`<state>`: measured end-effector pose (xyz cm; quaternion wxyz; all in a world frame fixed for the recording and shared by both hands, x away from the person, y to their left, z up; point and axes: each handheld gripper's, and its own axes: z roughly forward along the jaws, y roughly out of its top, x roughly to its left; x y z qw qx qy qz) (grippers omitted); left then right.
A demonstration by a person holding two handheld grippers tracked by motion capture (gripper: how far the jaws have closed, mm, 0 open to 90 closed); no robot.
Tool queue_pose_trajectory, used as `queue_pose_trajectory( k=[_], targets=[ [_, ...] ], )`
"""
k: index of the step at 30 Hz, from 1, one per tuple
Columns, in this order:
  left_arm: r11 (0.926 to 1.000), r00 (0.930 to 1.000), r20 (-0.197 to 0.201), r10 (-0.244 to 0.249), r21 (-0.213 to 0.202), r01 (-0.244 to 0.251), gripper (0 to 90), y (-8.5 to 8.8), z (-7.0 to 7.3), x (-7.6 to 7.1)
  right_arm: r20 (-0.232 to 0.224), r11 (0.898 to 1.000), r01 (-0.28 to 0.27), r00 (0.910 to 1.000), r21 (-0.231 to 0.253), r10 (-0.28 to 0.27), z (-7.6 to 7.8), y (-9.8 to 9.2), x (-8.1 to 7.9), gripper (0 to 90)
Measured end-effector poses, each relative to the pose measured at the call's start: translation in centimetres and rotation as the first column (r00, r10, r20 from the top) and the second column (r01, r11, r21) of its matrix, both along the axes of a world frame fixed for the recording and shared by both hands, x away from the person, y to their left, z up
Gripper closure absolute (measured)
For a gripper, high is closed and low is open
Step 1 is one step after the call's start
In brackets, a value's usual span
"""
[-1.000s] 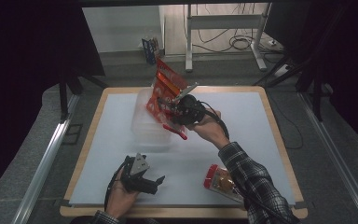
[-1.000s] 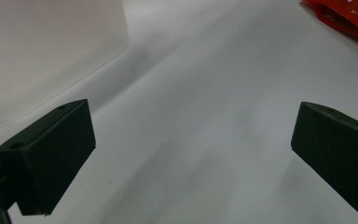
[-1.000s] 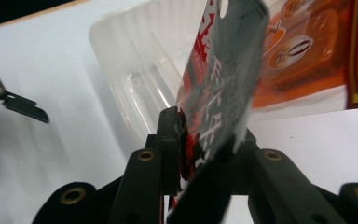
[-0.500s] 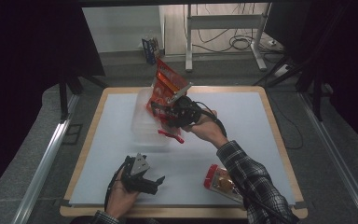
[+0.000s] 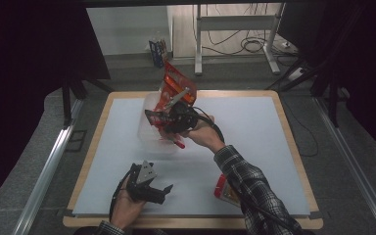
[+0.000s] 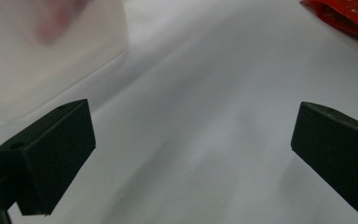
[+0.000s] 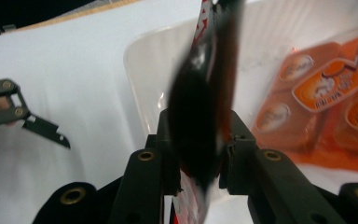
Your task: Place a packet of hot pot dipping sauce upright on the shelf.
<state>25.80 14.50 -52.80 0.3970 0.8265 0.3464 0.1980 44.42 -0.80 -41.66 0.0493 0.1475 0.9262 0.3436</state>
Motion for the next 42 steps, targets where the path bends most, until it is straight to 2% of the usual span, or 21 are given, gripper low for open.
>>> queue_pose_trajectory(
  k=[6, 10, 12, 14, 17, 20, 25, 29, 34, 37, 42],
  targets=[
    [1.0000, 1.0000, -0.001, -0.001, -0.001, 0.001, 0.0, 0.1, 0.0, 0.0, 0.002, 1.000, -0.016, 0.9999, 0.019, 0.015, -0.8, 1.2, 0.3, 71.7],
    [1.0000, 1.0000, 0.000, -0.002, -0.005, 0.002, 0.0, 0.0, 0.0, 0.0, 0.006, 0.999, -0.039, 0.9992, -0.008, 0.039, -1.7, 1.7, 0.4, 71.2],
    [1.0000, 1.0000, 0.002, -0.006, -0.001, 0.006, 0.0, 0.0, 0.0, 0.0, 0.006, 0.999, -0.039, 0.9992, 0.001, 0.039, -2.2, 1.8, 0.4, 70.0],
    [1.0000, 1.0000, 0.001, -0.007, 0.000, 0.007, 0.0, 0.0, 0.0, 0.0, 0.005, 1.000, -0.022, 0.9997, 0.011, 0.022, -2.1, 1.7, 0.5, 66.0],
    [1.0000, 1.0000, 0.001, -0.007, 0.000, 0.007, 0.0, 0.0, 0.0, 0.0, 0.009, 1.000, -0.003, 1.0000, 0.017, 0.003, -1.8, 1.4, 0.5, 55.2],
    [1.0000, 1.0000, -0.002, -0.006, 0.002, 0.006, 0.0, 0.0, 0.0, 0.0, 0.017, 0.999, 0.016, 0.9997, 0.031, -0.017, -1.4, 0.7, 0.3, 51.7],
    [1.0000, 1.0000, -0.002, -0.009, 0.003, 0.009, 0.0, -0.1, 0.0, 0.0, 0.004, 0.997, 0.063, 0.9980, 0.048, -0.064, -1.1, -1.2, -0.1, 48.1],
    [1.0000, 0.9999, -0.009, -0.007, -0.004, 0.007, 0.0, -0.1, 0.0, 0.0, -0.017, 0.994, 0.094, 0.9955, 0.059, -0.093, -1.1, -2.7, -0.4, 50.2],
    [0.9999, 0.9999, -0.014, -0.008, -0.006, 0.008, 0.0, -0.1, 0.0, 0.0, -0.025, 0.993, 0.096, 0.9952, 0.075, -0.094, -1.3, -4.4, -0.9, 54.9],
    [0.9999, 0.9999, -0.015, -0.008, -0.006, 0.008, 0.0, -0.1, 0.0, 0.0, -0.025, 0.993, 0.103, 0.9945, 0.063, -0.101, -1.8, -4.9, -1.2, 57.2],
    [0.9999, 0.9999, -0.016, -0.003, -0.011, 0.003, 0.0, 0.0, 0.1, 0.0, -0.021, 0.993, 0.120, 0.9925, 0.019, -0.120, -3.0, -5.3, -1.5, 75.2]
  ],
)
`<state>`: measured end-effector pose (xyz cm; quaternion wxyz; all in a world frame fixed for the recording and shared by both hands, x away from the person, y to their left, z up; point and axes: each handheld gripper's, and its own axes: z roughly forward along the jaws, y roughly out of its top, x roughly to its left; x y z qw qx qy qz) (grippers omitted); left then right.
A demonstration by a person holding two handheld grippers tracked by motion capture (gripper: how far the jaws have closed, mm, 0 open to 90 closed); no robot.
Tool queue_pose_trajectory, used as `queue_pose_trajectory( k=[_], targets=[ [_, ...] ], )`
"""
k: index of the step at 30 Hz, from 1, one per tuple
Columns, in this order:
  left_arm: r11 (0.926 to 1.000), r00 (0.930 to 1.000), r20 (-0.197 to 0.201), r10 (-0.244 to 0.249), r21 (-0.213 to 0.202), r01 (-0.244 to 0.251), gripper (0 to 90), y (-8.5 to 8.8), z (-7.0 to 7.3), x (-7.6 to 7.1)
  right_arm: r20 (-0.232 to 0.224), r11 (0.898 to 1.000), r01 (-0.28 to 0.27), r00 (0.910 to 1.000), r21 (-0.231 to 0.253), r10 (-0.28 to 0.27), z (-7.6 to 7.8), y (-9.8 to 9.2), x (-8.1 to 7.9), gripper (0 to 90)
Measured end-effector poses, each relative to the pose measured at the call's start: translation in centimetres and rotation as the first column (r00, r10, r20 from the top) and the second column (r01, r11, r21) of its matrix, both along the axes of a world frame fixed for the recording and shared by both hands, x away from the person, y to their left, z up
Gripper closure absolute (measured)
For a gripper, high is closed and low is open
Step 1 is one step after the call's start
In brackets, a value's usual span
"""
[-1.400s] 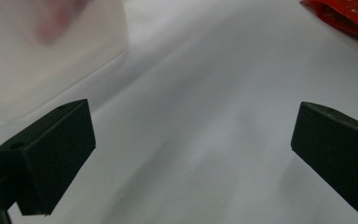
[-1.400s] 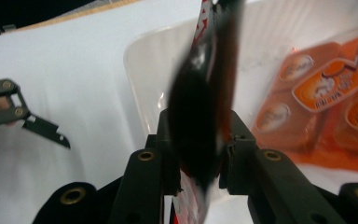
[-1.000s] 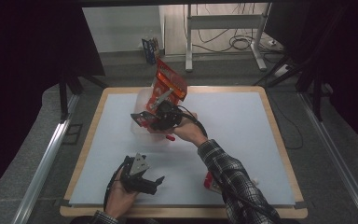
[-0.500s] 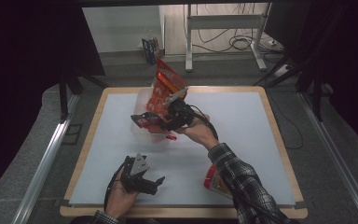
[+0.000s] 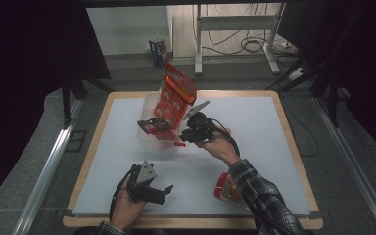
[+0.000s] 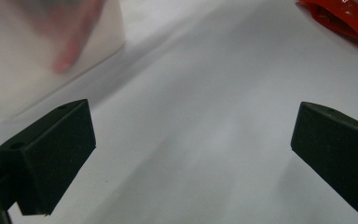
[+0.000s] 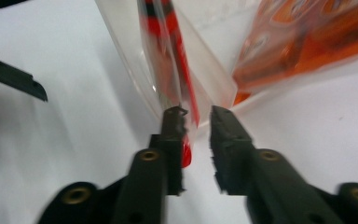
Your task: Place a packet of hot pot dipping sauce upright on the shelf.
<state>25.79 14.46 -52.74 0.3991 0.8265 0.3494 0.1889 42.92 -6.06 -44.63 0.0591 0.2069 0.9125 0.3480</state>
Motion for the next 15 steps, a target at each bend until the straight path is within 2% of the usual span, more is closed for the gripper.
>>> queue_pose_trajectory(
  k=[4, 8, 15],
  targets=[
    [1.0000, 1.0000, -0.002, 0.001, -0.004, -0.001, 0.0, 0.0, 0.0, 0.0, -0.025, 1.000, -0.008, 0.9997, -0.007, 0.008, -0.8, 0.1, 0.0, 83.1],
    [1.0000, 1.0000, -0.002, -0.002, 0.003, 0.002, 0.0, 0.0, 0.0, 0.0, -0.021, 1.000, -0.006, 0.9998, -0.016, 0.005, -1.2, 0.5, 0.1, 88.0],
    [1.0000, 0.9999, -0.009, -0.004, 0.008, 0.004, 0.0, -0.1, -0.1, 0.0, -0.025, 1.000, 0.007, 0.9997, 0.000, -0.008, -1.3, 1.1, 0.5, 88.6]
  ],
)
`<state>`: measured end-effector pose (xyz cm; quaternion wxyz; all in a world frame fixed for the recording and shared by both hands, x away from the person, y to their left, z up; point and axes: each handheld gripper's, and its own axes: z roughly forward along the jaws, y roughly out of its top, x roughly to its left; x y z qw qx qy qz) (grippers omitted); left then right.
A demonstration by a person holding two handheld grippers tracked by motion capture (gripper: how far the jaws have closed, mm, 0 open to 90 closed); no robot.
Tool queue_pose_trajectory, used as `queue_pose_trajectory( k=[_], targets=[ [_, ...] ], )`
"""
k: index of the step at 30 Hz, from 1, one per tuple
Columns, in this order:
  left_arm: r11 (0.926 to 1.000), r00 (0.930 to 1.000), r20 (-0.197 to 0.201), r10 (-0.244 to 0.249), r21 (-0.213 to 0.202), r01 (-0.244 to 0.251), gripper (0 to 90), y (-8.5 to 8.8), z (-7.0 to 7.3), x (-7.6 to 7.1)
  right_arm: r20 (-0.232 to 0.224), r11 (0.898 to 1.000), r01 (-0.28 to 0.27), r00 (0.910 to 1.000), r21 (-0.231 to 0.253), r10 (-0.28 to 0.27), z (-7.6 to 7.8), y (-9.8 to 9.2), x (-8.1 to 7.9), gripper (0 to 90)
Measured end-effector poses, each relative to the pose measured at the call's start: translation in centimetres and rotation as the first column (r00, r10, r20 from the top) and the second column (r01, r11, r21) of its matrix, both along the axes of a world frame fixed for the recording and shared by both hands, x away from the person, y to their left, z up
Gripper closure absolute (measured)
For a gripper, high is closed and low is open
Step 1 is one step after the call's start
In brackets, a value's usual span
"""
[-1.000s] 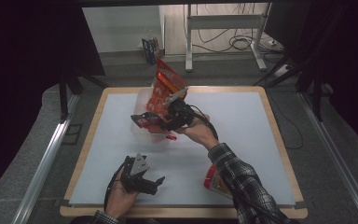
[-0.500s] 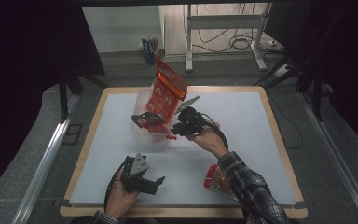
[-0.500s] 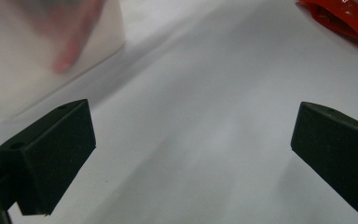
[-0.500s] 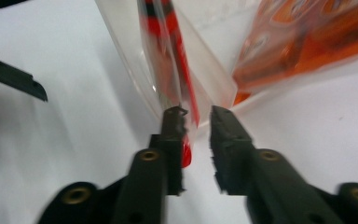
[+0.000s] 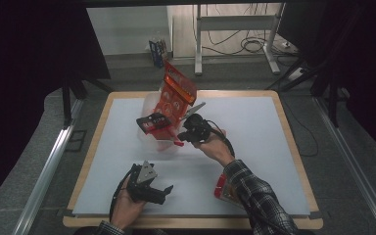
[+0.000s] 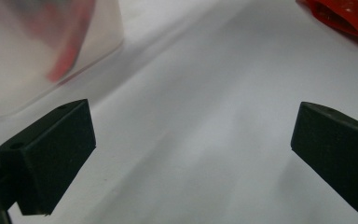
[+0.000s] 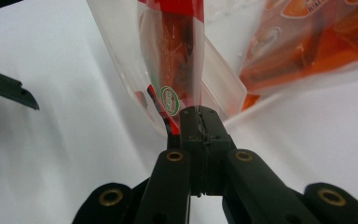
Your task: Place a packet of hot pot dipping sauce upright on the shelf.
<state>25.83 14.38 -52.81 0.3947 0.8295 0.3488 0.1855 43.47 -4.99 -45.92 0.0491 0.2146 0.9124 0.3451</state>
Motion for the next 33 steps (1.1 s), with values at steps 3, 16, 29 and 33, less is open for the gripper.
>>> queue_pose_trajectory(
  k=[3, 16, 29, 33],
  targets=[
    [1.0000, 1.0000, -0.002, 0.000, 0.001, 0.000, 0.0, 0.0, 0.0, 0.0, 0.000, 1.000, -0.005, 1.0000, 0.001, 0.005, -0.1, 0.6, 0.0, 88.7],
    [1.0000, 1.0000, -0.004, 0.001, -0.001, -0.001, 0.0, 0.0, 0.0, 0.0, 0.004, 1.000, -0.013, 0.9999, -0.019, 0.013, -0.7, 2.3, 0.5, 88.7],
    [1.0000, 1.0000, -0.006, 0.001, 0.003, -0.001, 0.0, 0.0, 0.0, 0.0, 0.028, 1.000, -0.001, 0.9996, -0.024, 0.001, -0.7, 1.8, 0.3, 71.2],
    [0.9999, 1.0000, -0.007, -0.003, 0.014, 0.003, 0.0, -0.1, -0.1, 0.0, 0.039, 1.000, 0.006, 0.9992, -0.031, -0.004, -0.6, 1.3, -0.1, 63.3]
  ],
)
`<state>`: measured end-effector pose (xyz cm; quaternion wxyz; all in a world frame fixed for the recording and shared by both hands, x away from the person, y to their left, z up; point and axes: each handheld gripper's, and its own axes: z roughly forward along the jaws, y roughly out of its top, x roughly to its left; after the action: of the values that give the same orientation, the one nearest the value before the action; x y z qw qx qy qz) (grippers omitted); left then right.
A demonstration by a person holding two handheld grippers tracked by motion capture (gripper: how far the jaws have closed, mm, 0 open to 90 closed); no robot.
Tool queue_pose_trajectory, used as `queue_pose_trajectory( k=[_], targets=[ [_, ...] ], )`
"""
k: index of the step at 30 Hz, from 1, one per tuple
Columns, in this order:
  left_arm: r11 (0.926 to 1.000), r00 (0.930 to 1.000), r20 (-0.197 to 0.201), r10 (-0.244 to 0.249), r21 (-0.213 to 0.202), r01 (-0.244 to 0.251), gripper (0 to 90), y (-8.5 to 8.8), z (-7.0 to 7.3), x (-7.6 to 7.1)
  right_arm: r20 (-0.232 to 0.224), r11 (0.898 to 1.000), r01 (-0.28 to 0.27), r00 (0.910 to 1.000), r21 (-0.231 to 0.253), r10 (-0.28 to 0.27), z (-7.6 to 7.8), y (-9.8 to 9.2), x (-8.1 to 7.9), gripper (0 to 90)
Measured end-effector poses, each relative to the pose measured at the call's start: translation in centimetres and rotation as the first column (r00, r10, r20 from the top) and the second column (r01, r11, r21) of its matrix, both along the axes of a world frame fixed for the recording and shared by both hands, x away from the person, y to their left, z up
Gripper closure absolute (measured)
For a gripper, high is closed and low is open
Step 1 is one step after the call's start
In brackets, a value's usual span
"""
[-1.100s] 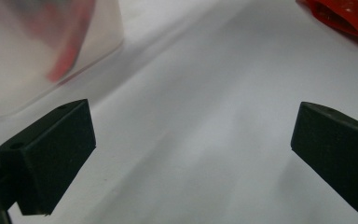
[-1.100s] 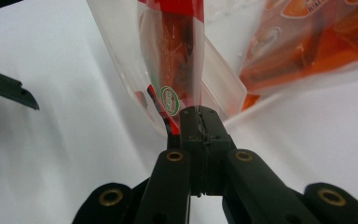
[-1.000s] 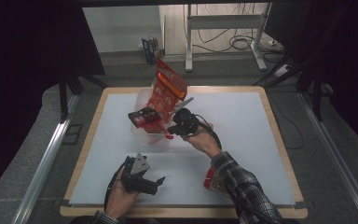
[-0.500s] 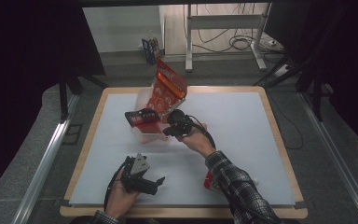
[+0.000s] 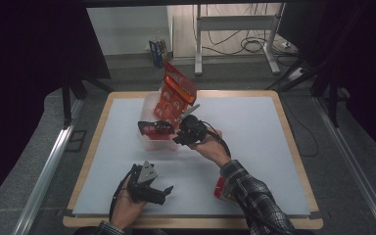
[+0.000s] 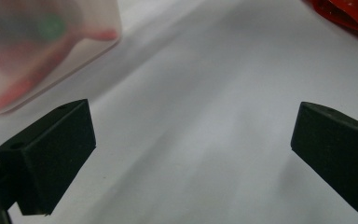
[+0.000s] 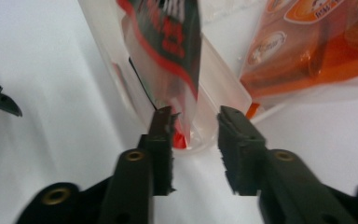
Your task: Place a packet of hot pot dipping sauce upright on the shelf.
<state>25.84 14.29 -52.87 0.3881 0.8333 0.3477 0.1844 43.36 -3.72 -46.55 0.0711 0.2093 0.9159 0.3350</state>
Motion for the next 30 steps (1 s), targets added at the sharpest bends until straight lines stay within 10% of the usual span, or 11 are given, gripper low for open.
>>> queue_pose_trajectory(
  k=[15, 30],
  targets=[
    [0.9999, 1.0000, -0.006, -0.007, 0.009, 0.007, 0.0, -0.3, -0.2, 0.0, 0.015, 1.000, 0.026, 0.9995, 0.010, -0.026, -0.2, -2.7, -2.0, 22.2],
    [0.9994, 0.9998, 0.000, -0.021, 0.029, 0.021, 0.0, -0.6, -0.3, -0.1, 0.018, 0.998, 0.022, 0.9996, 0.057, -0.023, -0.8, -5.4, -4.6, 3.7]
  ],
)
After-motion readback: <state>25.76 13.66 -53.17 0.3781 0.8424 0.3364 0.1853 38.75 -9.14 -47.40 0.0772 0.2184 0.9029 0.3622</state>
